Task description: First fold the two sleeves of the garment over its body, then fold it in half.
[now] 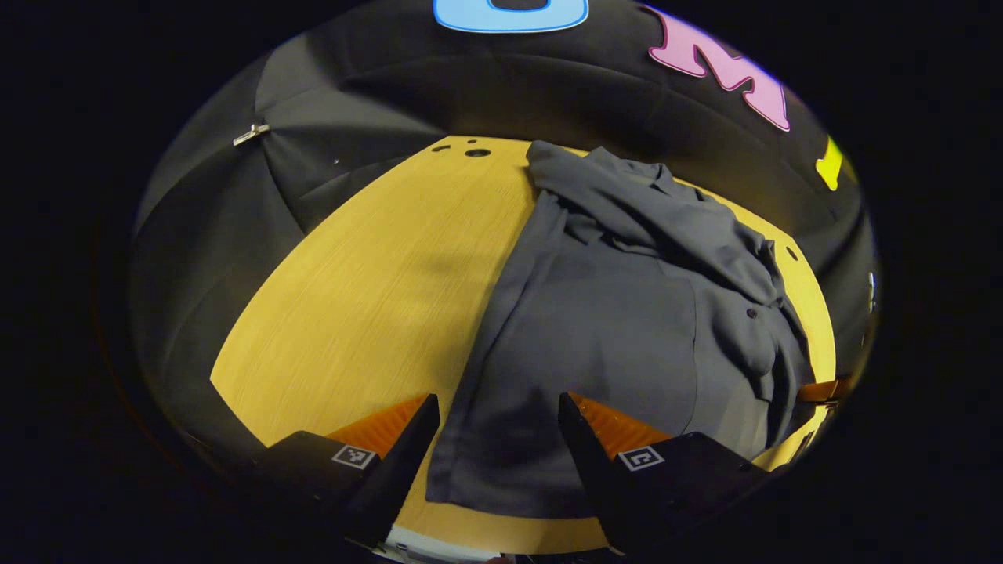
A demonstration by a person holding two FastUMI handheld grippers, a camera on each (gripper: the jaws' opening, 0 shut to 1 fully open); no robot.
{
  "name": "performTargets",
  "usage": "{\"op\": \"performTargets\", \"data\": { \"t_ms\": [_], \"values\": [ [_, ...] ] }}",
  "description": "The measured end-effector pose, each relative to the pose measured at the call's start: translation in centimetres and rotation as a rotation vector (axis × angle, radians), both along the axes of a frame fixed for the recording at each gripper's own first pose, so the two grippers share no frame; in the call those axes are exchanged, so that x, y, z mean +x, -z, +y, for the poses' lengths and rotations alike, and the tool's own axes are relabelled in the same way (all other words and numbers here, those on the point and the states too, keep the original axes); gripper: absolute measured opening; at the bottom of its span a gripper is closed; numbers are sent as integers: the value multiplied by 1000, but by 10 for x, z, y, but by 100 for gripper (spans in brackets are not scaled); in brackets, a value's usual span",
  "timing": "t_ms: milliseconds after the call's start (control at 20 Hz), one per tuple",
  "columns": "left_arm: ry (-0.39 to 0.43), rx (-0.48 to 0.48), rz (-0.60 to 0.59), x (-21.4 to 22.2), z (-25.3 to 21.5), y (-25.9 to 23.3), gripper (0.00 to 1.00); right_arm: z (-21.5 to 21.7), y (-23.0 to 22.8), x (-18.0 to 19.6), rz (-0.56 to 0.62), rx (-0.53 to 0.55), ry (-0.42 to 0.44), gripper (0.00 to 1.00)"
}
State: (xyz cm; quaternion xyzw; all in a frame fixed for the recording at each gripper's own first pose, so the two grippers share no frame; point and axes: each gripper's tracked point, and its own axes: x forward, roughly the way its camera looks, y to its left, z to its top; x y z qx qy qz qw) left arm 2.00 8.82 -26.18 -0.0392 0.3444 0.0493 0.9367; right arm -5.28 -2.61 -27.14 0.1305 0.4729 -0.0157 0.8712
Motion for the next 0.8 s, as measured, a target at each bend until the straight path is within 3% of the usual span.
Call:
{"op": "performTargets", "data": {
  "t_ms": [400,500,600,800],
  "values": [
    [19,-30,51,-29,6,24,96,58,1,-5,22,-11,-155,99],
    [23,-22,63,-33,8,29,100,59,0,-6,27,-15,-165,99],
    [45,-2,61,-32,6,29,96,57,1,-8,34,-34,-181,99],
    [68,40,75,-30,4,31,97,49,5,-10,57,-136,-215,99]
  ]
}}
